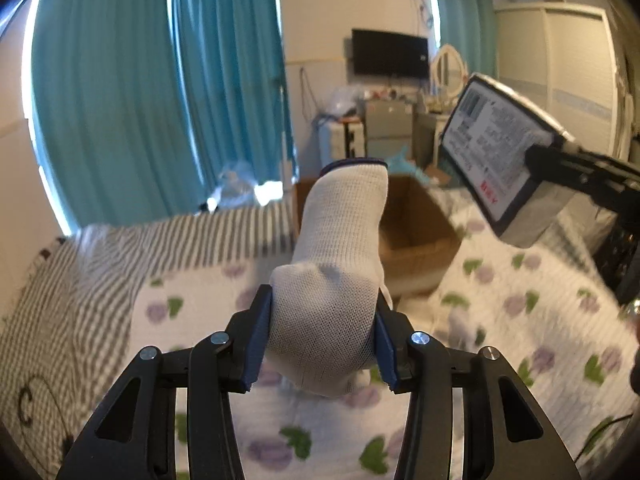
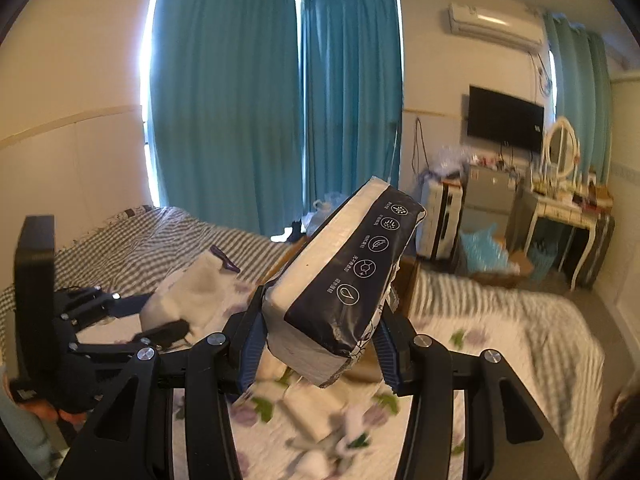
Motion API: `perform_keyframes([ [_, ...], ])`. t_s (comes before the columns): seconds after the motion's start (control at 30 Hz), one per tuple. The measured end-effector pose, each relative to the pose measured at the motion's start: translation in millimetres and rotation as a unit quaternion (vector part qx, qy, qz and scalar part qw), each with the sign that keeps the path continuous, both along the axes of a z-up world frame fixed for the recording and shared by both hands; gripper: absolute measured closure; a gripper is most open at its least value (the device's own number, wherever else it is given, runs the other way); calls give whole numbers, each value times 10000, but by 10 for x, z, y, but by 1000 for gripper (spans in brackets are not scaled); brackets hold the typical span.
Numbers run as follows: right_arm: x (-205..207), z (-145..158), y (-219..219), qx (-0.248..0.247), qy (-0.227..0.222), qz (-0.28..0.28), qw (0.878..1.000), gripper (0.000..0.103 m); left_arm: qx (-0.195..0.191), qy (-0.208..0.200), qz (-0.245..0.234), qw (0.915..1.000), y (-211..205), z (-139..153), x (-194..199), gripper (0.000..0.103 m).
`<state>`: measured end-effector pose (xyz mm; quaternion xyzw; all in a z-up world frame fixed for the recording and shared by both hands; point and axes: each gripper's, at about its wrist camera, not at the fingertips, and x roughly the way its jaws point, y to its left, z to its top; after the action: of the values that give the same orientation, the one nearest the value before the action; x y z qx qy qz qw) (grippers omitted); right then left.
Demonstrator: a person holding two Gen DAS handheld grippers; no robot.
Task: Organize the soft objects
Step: 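Lower the sock and tissue pack into the box and open both tools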
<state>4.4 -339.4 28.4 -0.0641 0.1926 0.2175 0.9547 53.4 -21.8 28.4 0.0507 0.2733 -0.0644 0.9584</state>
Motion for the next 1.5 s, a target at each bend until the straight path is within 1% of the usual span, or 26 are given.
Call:
perform_keyframes([
  [0.07,157,118,-3,-96,-25,49,9999,55,-59,-20,-51,10000,-59,154,177,58],
  [0.17,446,189,4,-215,14,160,9996,55,96,-123,-92,9998,-184,280,394,58],
  [0.23,688,144,33,-323,104,261,9991,55,136,-133,-163,9997,-305,319,605,58],
  [0.3,890,45,49,-346,233,365,9985,55,94,-54,-192,9998,-364,291,783,58],
  [0.4,1249,-242,99,-470,449,463,9968,55,81,136,-158,9997,-460,159,1122,58],
  [0.43,1330,-330,97,-521,489,470,9963,55,104,234,-150,9996,-498,72,1271,58],
  [0.6,1797,-837,69,-566,839,532,9934,55,335,518,-192,9979,-590,-274,1723,58],
  [0.67,1910,-994,58,-621,927,541,9923,55,380,579,-200,9974,-607,-386,1818,58],
  [0.73,1990,-1120,65,-713,979,594,9909,55,386,640,-245,9969,-620,-499,1901,56],
  [0.8,2038,-1184,67,-728,1006,597,9905,54,368,655,-266,9968,-635,-579,1938,53],
  [0.87,2087,-1206,36,-680,1121,604,9895,48,355,621,-192,9973,-647,-596,1951,51],
  [0.9,2095,-1199,24,-674,1162,586,9892,46,333,632,-122,9974,-631,-610,1956,48],
  [0.97,2058,-1150,-31,-714,1072,446,9907,31,324,652,25,9973,-607,-596,1954,44],
  [1.0,2035,-1111,-63,-736,1013,388,9914,29,326,620,56,9975,-596,-555,1930,41],
  [1.03,1982,-1058,-90,-751,930,321,9923,29,344,584,55,9977,-588,-513,1886,33],
  [1.1,1848,-921,-126,-863,798,77,9930,29,414,461,41,9981,-567,-408,1757,24],
  [1.17,1659,-742,-161,-1012,608,-207,9928,28,488,272,27,9984,-538,-271,1604,23],
  [1.2,1533,-616,-177,-1036,495,-318,9929,28,547,185,11,9983,-526,-164,1485,23],
  [1.27,1325,-417,-201,-992,410,-436,9933,27,571,73,-26,9983,-490,19,1286,22],
  [1.37,933,-58,-213,-1010,316,-600,9926,25,474,-186,-78,9987,-405,332,929,22],
  [1.43,626,191,-187,-1066,203,-657,9919,25,380,-303,-140,9987,-340,590,647,22],
  [1.5,391,355,-161,-1058,160,-659,9921,24,302,-420,-170,9985,-322,769,481,21],
])
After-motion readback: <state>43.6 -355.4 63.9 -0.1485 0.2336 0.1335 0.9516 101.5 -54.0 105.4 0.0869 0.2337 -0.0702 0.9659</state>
